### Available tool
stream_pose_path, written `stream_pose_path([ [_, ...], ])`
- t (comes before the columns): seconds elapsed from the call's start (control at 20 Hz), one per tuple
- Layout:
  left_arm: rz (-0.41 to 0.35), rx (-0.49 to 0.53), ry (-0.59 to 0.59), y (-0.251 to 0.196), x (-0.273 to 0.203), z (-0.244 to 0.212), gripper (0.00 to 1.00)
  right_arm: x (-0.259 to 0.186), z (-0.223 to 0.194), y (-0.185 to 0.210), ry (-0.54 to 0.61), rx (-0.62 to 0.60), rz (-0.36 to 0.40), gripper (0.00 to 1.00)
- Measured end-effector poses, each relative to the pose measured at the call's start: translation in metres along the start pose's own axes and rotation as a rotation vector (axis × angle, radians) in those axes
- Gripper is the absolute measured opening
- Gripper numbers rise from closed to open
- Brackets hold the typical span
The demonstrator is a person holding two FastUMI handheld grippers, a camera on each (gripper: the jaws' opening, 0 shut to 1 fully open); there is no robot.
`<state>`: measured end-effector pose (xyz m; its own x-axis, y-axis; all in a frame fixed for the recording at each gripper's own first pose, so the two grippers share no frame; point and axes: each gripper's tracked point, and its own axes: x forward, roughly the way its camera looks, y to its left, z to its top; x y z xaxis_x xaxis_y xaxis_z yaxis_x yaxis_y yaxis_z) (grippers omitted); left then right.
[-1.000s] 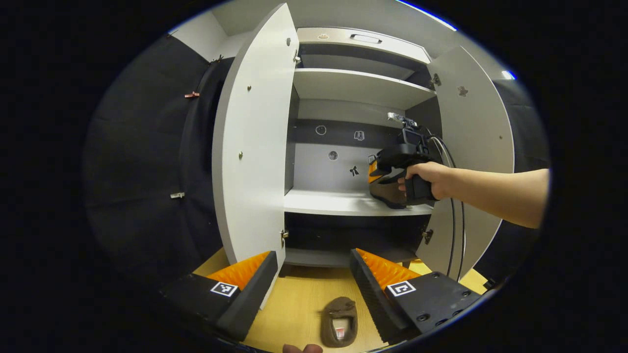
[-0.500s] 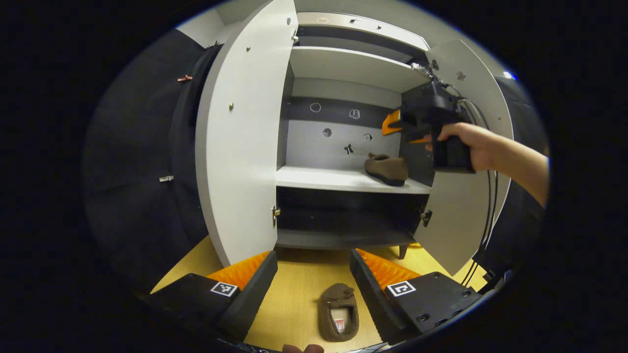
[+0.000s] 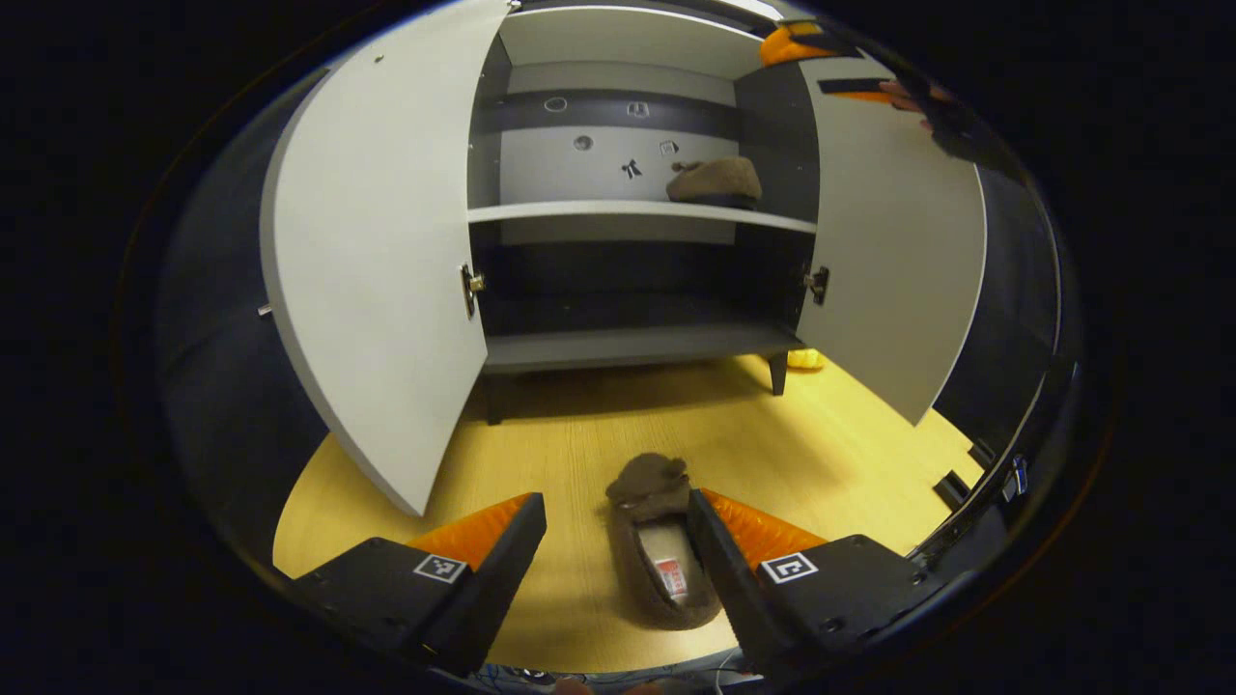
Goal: Grab one shoe with the right hand and put it into the shoe cabinet, grab the other shoe with the left hand and put it into the shoe cabinet; then close the right door with the right hand and the left door with the left hand.
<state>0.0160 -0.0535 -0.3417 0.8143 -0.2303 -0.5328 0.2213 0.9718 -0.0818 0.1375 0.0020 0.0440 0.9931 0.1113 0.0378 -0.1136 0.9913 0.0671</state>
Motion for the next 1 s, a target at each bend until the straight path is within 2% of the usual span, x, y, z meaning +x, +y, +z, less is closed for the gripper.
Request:
stream_pose_path([
  [0.1, -0.016, -0.003, 0.046, -0.004, 0.017, -0.020, 0.94, -0.024, 0.004, -0.005, -0.002, 0.022, -0.003, 0.98],
  [0.3, 0.014, 0.028, 0.048, 0.002, 0.055, -0.033, 0.93, -0.063, 0.012, -0.013, -0.013, 0.077, -0.008, 0.98],
  [0.55, -0.013, -0.021, 0.009, -0.002, 0.090, -0.038, 0.88, -0.103, 0.014, -0.039, -0.021, -0.009, -0.074, 0.98],
  [0.75, -0.027, -0.013, 0.021, -0.006, 0.085, -0.049, 0.79, -0.114, 0.015, -0.057, -0.012, 0.019, -0.100, 0.98],
  [0.9, -0.025, 0.043, 0.065, -0.005, 0.089, -0.063, 0.77, -0.119, 0.016, -0.062, -0.011, 0.017, -0.105, 0.98],
  [1.0, -0.015, 0.042, 0.047, -0.003, 0.097, -0.056, 0.76, -0.122, 0.014, -0.064, -0.004, 0.010, -0.106, 0.98],
])
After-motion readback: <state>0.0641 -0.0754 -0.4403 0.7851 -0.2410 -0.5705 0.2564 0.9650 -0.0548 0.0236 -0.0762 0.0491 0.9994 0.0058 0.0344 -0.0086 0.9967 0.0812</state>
